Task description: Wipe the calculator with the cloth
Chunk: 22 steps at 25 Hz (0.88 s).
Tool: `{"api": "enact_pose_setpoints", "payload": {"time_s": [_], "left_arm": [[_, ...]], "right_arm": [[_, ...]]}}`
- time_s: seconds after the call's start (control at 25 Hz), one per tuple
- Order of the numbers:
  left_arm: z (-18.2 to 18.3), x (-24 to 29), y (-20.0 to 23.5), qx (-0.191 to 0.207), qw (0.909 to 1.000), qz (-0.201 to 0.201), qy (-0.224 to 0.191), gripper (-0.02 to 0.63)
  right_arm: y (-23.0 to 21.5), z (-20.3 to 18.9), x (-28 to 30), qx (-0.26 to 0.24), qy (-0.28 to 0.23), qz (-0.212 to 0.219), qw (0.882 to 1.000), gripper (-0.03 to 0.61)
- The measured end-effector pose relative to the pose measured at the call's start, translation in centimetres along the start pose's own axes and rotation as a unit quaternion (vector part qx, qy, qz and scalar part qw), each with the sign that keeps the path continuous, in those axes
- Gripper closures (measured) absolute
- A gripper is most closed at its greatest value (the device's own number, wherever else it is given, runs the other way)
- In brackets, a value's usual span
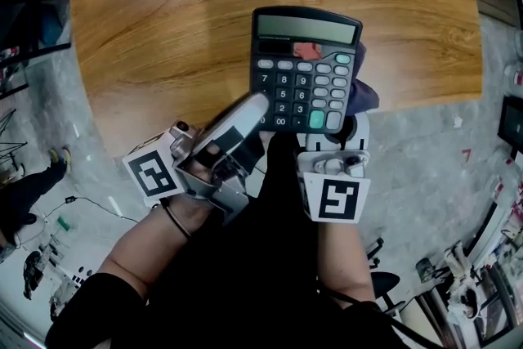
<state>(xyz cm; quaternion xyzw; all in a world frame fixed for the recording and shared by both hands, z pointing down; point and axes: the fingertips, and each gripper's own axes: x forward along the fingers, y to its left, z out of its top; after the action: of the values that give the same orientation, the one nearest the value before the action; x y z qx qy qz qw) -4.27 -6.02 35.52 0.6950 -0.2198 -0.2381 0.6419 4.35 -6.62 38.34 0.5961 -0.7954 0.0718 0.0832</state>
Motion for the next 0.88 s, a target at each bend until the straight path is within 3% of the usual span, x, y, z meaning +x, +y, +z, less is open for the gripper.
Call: {"api": "enact_pose_setpoints", "payload": {"time_s": [0.4, 0.64, 0.88], "left_arm": [[0.0, -0.1, 0.6, -0.014, 0.9998, 0.004, 0.013, 0.546], [-0.1, 0.0, 0.5, -0.013, 0.9997, 0.008, 0.019, 0.546], [-0.1, 0.0, 0.8, -0.02, 0.9996, 0.007, 0.019, 0.546]], "right_arm": [[6.5, -0.1, 1.2, 0.009, -0.002, 0.077, 0.997, 0.541], [4.3, -0.3, 0.9, -0.001, 0.005, 0.056, 0.998, 0.541], [-0.9, -1.1, 0.5, -0.013, 0.009, 0.003, 1.0, 0.54]]}}
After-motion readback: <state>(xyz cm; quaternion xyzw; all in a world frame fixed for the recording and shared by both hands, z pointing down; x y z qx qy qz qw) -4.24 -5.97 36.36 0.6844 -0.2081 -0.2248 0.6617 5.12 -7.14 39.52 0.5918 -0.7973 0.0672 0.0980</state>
